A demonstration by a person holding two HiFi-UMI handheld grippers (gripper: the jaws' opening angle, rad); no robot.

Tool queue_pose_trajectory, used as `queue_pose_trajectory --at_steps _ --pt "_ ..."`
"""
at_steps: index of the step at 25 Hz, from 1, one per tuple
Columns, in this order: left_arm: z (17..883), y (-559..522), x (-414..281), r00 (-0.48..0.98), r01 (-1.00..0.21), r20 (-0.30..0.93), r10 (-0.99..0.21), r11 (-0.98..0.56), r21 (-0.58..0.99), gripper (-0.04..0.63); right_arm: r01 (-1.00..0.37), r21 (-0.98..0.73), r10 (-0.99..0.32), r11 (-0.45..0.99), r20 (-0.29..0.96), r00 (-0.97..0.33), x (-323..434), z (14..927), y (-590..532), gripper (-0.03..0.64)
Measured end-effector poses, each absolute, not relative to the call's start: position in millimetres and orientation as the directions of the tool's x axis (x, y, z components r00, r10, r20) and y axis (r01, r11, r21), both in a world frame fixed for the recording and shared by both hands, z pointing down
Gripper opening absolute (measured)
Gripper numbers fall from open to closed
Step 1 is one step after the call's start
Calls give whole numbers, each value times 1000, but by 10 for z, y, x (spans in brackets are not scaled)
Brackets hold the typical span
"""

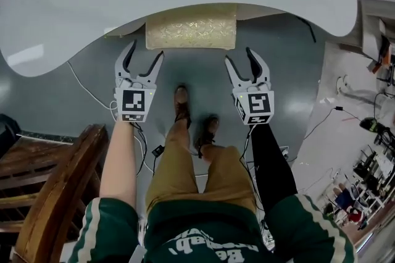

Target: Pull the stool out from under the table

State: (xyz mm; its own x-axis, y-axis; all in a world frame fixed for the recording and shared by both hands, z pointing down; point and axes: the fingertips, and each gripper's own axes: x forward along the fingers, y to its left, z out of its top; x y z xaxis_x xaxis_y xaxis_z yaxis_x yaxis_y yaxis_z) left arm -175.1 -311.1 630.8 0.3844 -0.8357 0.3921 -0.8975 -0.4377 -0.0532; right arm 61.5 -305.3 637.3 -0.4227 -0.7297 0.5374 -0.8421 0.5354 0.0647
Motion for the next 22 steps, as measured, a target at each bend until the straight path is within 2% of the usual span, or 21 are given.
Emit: queue_pose_trajectory --at_steps 8,14,22 --pt "7296 -2889 -1965 347 -911 465 -815 -410 -40 341 -844 82 -727 530 557 -402 901 7331 -3034 311" --pt "7990 -2899 -1956 298 -923 527 -796 -381 -53 341 -869 62 -733 492 567 -375 1185 8061 -3151 316" --pt "8650 -3057 -1977 301 -922 554 -777 -385 -39 341 -854 45 -696 518 602 -390 1192 8747 -3197 321"
